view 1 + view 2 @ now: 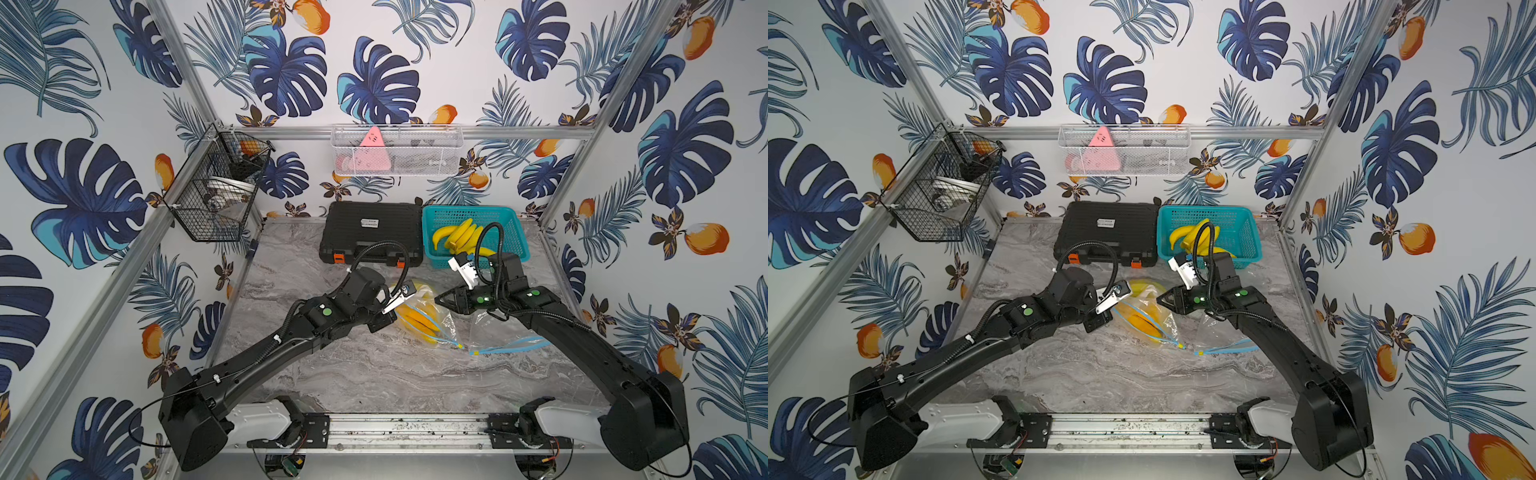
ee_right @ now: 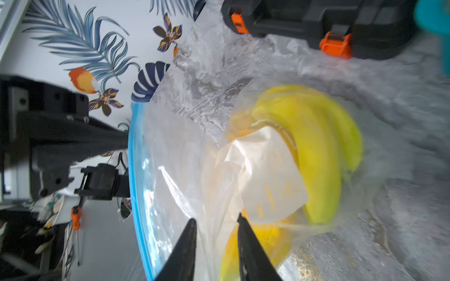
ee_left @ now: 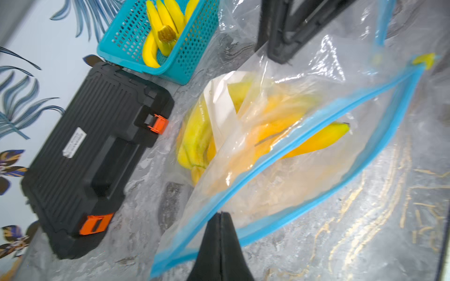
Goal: Open the zip-top bag and take out the banana
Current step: Open the zipper of the food storage bag at the center of the board.
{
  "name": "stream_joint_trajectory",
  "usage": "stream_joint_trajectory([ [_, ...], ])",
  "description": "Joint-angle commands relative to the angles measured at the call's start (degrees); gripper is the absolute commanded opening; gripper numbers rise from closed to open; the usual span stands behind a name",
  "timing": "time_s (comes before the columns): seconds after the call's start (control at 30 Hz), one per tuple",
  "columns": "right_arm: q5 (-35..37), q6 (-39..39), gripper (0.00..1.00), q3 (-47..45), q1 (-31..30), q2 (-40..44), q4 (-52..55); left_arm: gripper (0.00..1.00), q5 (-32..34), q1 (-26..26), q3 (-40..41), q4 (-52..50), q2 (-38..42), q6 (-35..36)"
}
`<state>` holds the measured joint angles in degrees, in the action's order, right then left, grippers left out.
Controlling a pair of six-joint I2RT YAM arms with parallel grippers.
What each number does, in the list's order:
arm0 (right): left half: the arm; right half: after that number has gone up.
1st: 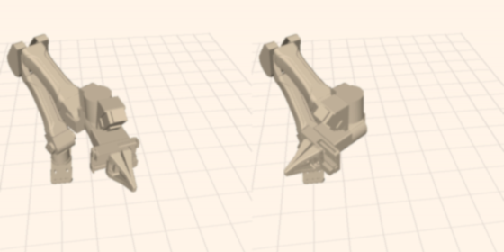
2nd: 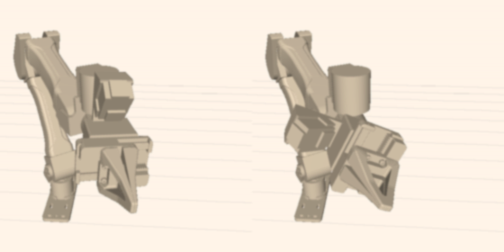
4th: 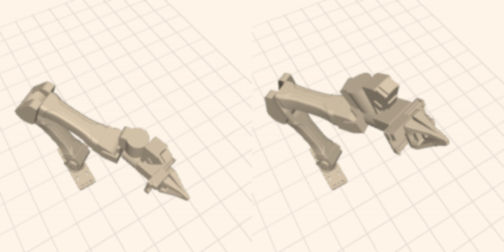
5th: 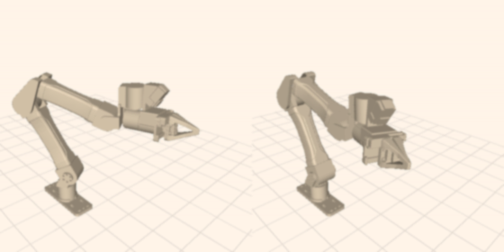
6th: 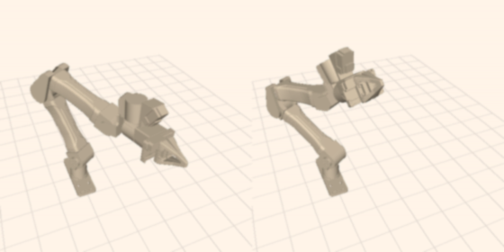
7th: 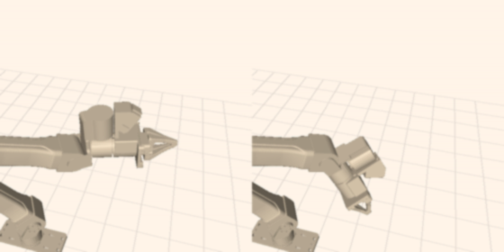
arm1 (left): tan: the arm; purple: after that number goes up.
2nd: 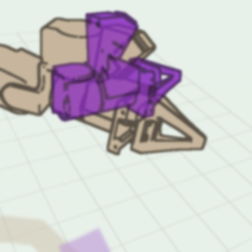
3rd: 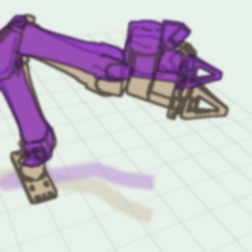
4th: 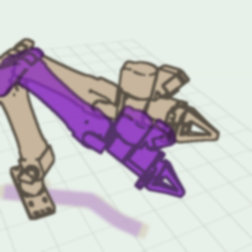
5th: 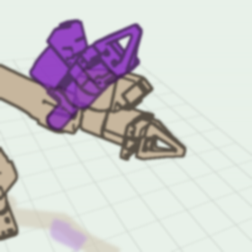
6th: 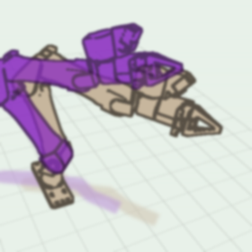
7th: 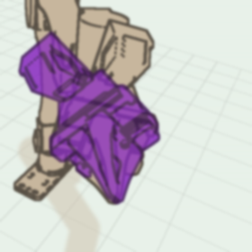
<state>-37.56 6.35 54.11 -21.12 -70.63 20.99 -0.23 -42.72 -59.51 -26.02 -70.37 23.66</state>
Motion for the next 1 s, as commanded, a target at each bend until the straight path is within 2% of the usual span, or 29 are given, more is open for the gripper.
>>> stream_joint_trajectory([
  [0.0,8.4,2.6,0.47,-0.4,0.1,3.6,1.1,0.00,-2.9,-1.4,0.7,-2.0,-0.8,-6.6],
  [0.03,9.6,3.6,0.52,-1.2,0.0,5.0,0.1,0.00,-2.9,-1.9,0.7,-1.9,-1.6,-7.9],
  [0.13,11.9,5.4,0.54,-2.6,0.1,9.1,0.6,0.00,-2.3,-2.9,0.9,-0.3,-3.0,-11.3],
  [0.23,10.8,6.8,0.44,-5.0,-0.9,14.4,1.4,0.00,-1.9,-2.9,-0.2,0.1,-4.1,-14.3],
  [0.3,11.9,7.9,0.37,-7.7,-5.3,18.0,1.1,0.00,-1.9,-2.9,-1.3,-0.1,-5.1,-15.6],
  [0.37,18.7,8.5,0.34,-10.3,-14.4,21.2,0.7,0.00,-1.9,-2.9,-2.4,-0.1,-6.1,-16.6],
  [0.47,26.2,10.7,0.35,-13.1,-24.1,23.2,-1.4,0.00,-2.9,-3.0,-3.6,-0.3,-7.5,-17.5],
  [0.57,27.7,11.4,0.35,-14.2,-28.8,21.8,-2.5,0.00,-3.6,-3.1,-3.9,0.0,-8.2,-17.7],
  [0.83,32.7,10.7,0.34,-12.1,-29.9,14.5,-2.6,0.00,-3.7,-3.4,-2.2,-0.3,-6.6,-18.3],
  [0.97,31.7,10.9,0.35,-11.6,-29.9,12.5,-3.8,0.00,-3.5,-3.6,-1.6,-0.3,-6.1,-18.7],
])
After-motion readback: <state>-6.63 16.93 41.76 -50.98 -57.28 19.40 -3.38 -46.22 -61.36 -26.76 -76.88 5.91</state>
